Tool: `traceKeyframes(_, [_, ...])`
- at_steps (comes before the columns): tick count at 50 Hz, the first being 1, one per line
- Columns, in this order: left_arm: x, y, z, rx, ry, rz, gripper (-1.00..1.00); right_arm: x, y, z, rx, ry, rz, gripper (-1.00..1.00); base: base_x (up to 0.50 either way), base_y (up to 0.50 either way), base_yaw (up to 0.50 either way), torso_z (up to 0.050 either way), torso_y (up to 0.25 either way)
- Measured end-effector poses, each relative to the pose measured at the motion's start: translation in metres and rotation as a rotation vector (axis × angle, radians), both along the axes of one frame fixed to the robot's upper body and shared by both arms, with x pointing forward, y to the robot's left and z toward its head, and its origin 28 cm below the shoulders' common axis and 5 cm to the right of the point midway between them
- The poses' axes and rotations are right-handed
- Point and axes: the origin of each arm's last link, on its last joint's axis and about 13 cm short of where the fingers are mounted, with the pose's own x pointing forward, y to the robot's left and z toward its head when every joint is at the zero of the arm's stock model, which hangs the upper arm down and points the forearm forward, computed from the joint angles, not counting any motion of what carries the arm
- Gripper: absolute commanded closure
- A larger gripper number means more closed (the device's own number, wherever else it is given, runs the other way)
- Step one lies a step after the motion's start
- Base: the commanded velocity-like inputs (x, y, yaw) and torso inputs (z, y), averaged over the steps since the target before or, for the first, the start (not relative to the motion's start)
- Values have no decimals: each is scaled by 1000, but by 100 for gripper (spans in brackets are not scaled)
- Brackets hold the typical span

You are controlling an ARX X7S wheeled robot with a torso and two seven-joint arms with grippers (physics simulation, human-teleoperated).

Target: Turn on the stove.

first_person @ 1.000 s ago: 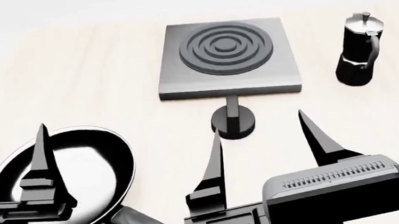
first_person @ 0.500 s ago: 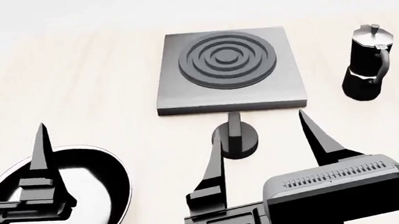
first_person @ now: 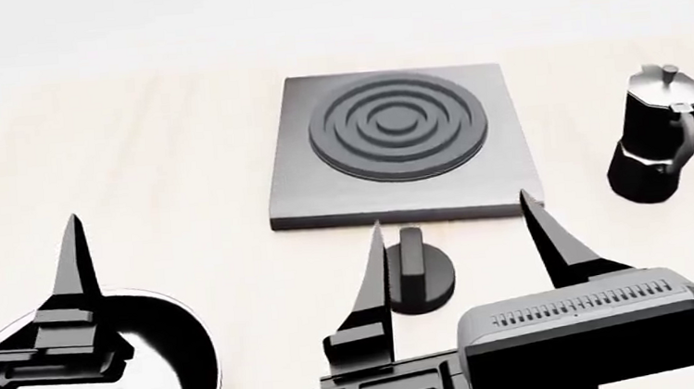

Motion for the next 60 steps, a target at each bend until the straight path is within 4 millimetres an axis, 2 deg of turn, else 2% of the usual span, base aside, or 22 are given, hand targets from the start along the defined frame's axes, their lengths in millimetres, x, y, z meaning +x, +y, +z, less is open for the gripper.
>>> traceKeyframes(47, [0,-1,-1,2,0,-1,-100,2,0,-3,5,10,3,-100,162,0,0,0,0])
traceKeyframes(60, [0,-1,0,2,0,-2,-100,6,0,-8,8,26,8,-100,14,0,0,0,0])
